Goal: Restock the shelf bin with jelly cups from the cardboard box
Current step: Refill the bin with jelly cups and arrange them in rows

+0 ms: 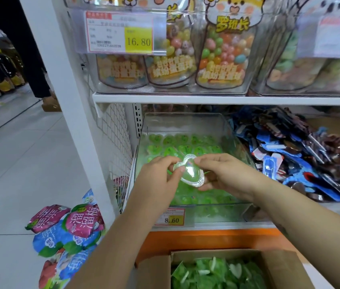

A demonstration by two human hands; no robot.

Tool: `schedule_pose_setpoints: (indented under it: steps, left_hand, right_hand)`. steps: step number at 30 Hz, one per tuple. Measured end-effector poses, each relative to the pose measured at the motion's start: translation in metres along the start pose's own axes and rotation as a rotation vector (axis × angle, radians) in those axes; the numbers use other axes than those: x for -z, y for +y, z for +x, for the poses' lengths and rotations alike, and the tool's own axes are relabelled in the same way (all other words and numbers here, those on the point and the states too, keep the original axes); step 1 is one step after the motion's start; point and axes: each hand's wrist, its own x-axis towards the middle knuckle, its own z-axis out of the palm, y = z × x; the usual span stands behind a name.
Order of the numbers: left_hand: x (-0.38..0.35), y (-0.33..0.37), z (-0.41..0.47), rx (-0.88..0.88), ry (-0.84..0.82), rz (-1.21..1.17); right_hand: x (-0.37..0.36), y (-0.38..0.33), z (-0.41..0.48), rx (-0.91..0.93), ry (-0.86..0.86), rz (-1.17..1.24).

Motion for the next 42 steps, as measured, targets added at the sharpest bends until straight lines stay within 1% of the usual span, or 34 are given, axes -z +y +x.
schedule_pose_setpoints:
  steps: [2,4,6,8,10,12,14,15,16,18,19,20,21,23,25,27,30,34,42]
  left_hand:
    - [-0.005,0.004,-0.001,0.069,-0.018,-0.141]
    - [-0.011,0.007,-0.002,0.173,-0.042,-0.314]
    - [-0.018,0.009,-0.002,0.286,-0.066,-0.525]
    - [-0.024,0.012,-0.001,0.383,-0.08,-0.682]
    - [-0.029,0.015,-0.001,0.424,-0.093,-0.742]
    - [-0.033,0.016,-0.001,0.413,-0.11,-0.714]
    - [-0.033,0.015,0.002,0.373,-0.134,-0.613]
    - [-0.03,0.013,0.003,0.335,-0.148,-0.519]
    - [-0.026,0.009,0.005,0.273,-0.144,-0.372]
    - [-0.009,0.002,0.011,0.109,-0.055,0.023]
    - [0.001,0.0,0.015,0.026,-0.005,0.202]
    - [0.012,-0.002,0.022,-0.043,0.008,0.358]
    - [0.02,-0.004,0.029,-0.092,-0.039,0.524]
    - [0.026,-0.006,0.044,-0.14,-0.247,0.856]
    - [0.021,-0.006,0.053,-0.139,-0.453,1.042]
    - [0.012,-0.01,0.057,-0.102,-0.561,1.103]
    - [0.003,-0.017,0.061,-0.084,-0.581,1.194]
    - [-0.003,-0.022,0.062,-0.086,-0.642,1.344]
    - [-0.004,-0.024,0.063,-0.09,-0.627,1.374]
  right_hand:
    - [0.002,-0.001,-0.005,0.033,0.029,0.003]
    - [0.005,0.001,-0.006,0.07,0.095,0.044]
    - [0.005,0.008,-0.007,0.072,0.196,0.186]
    - [-0.001,0.017,-0.01,0.05,0.241,0.35]
    - [-0.008,0.026,-0.012,0.043,0.25,0.407]
    - [-0.013,0.031,-0.01,0.049,0.291,0.4]
    - [-0.013,0.031,-0.004,0.047,0.328,0.361]
    - [-0.011,0.03,0.0,0.048,0.342,0.342]
    - [-0.008,0.028,0.006,0.053,0.365,0.316]
    - [0.002,0.024,0.019,0.076,0.411,0.219]
    - [0.008,0.022,0.026,0.077,0.419,0.153]
    - [0.012,0.021,0.033,0.061,0.41,0.086]
    - [0.016,0.021,0.039,0.029,0.388,0.029]
    - [0.016,0.023,0.052,-0.052,0.331,-0.046]
    - [0.011,0.028,0.063,-0.108,0.295,-0.094]
    - [0.004,0.031,0.074,-0.126,0.28,-0.101]
    - [-0.001,0.033,0.087,-0.121,0.285,-0.069]
    - [-0.002,0.034,0.093,-0.144,0.274,-0.097]
    - [-0.003,0.036,0.097,-0.161,0.274,-0.137]
